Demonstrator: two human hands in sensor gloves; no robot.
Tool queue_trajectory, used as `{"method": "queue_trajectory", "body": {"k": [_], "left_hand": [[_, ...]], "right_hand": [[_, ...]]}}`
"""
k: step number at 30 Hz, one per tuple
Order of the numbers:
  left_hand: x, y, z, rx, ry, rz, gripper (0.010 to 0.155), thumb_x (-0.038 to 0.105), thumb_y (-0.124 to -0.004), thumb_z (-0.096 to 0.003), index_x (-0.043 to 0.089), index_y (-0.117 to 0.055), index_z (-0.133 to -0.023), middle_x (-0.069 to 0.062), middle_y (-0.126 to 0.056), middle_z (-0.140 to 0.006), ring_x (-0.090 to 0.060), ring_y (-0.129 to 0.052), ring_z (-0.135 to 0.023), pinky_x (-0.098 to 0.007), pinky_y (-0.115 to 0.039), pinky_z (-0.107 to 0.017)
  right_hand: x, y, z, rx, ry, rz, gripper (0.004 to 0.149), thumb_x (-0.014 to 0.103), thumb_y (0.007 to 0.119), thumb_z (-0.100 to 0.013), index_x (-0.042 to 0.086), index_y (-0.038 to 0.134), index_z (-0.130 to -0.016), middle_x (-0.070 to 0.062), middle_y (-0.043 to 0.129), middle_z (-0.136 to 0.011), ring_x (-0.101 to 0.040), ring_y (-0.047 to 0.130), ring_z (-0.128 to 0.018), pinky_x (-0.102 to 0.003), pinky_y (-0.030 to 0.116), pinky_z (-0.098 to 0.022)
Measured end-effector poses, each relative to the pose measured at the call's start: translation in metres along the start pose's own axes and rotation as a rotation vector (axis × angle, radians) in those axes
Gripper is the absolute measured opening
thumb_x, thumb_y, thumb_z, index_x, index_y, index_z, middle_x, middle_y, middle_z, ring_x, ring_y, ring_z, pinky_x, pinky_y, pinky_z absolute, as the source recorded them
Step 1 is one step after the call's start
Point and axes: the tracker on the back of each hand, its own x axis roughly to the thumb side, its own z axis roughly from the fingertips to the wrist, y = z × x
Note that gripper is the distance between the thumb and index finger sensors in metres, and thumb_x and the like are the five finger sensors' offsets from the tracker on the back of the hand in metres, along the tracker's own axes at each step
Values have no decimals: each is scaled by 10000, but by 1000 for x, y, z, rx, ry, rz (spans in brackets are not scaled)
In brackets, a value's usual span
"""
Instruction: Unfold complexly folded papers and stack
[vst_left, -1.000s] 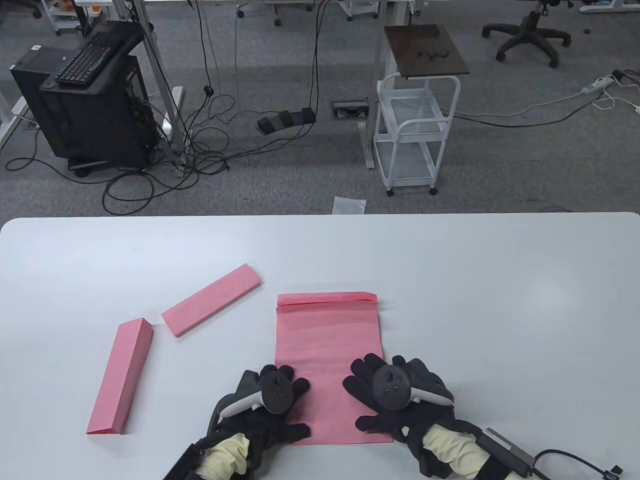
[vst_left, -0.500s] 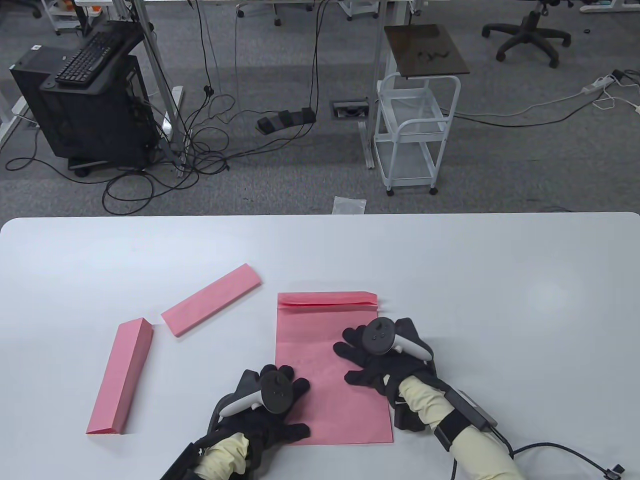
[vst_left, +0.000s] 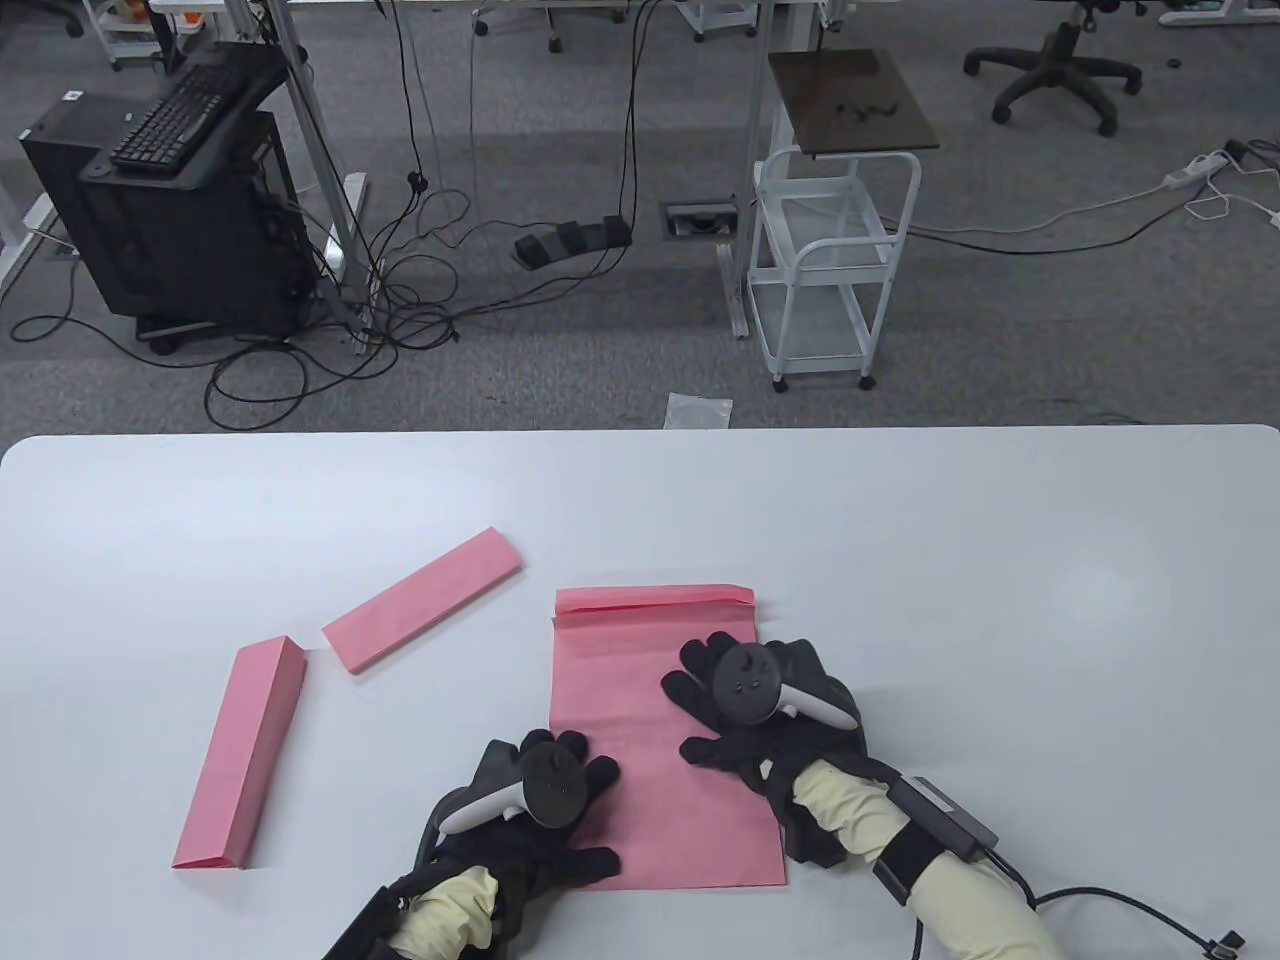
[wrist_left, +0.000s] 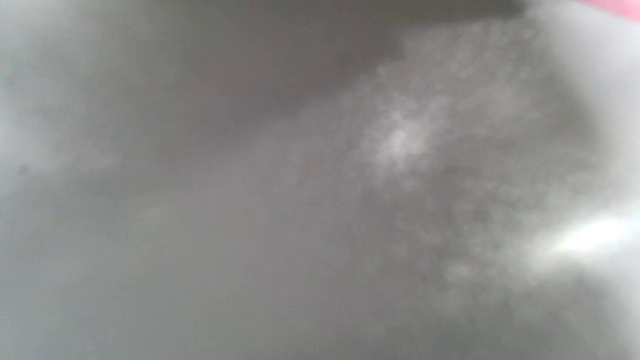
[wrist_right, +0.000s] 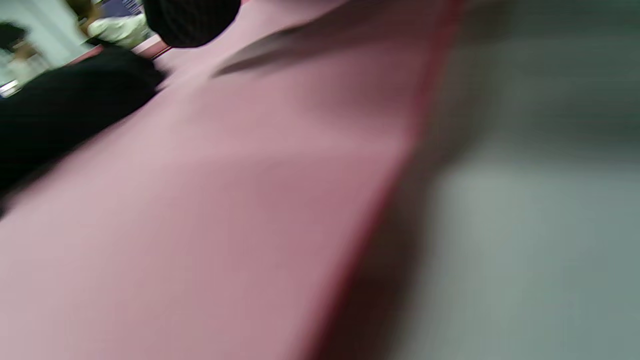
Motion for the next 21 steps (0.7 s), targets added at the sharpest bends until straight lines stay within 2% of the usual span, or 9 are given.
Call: {"method": "queue_trajectory", "body": {"k": [2, 4, 6, 10, 15, 21], "left_hand": [[0, 0, 0, 0, 0, 1, 877, 684, -549, -472, 462, 127, -985, 141, 339, -984, -222, 345, -909, -486, 206, -605], [0, 0, 0, -1, 0, 1, 877, 684, -549, -472, 462, 127, -983, 143, 339, -983, -221, 345, -908, -485, 206, -604], [0, 0, 0, -1, 0, 3, 875, 683, -552, -471, 464, 124, -982, 147, 336, -983, -219, 345, -908, -484, 205, -603], [0, 0, 0, 1, 0, 3, 875, 682, -554, -469, 465, 121, -982, 149, 332, -985, -220, 341, -910, -486, 202, -605], [0, 0, 0, 3, 0, 0, 874, 681, -553, -470, 463, 121, -983, 146, 331, -986, -223, 340, -912, -488, 201, -606], [0, 1, 0, 4, -1, -1, 875, 681, -553, -471, 460, 120, -986, 143, 330, -989, -225, 337, -914, -489, 199, -608]], "right_hand": [[11, 8, -3, 84, -36, 17, 672, 525, 642, -501, 455, 281, -1063, 219, 43, -1149, -57, -100, -1032, -483, -135, -676], [15, 11, -9, 98, -37, 50, 669, 519, 647, -503, 450, 285, -1062, 209, 50, -1150, -69, -93, -1033, -487, -134, -673], [10, 7, -18, 100, -4, 70, 648, 529, 657, -493, 499, 304, -1036, 221, 94, -1157, -70, -73, -1042, -490, -134, -674], [-12, -11, -38, 75, 118, -53, 613, 528, 665, -490, 568, 331, -1003, 296, 108, -1136, -50, -49, -1047, -478, -145, -680], [-49, -37, -65, 33, 285, -264, 569, 530, 671, -478, 582, 388, -970, 381, 111, -1092, 76, -67, -1015, -433, -163, -683], [-82, -61, -79, 22, 454, -444, 590, 495, 686, -484, 644, 351, -947, 463, 65, -1051, 160, -122, -976, -375, -205, -681]]}}
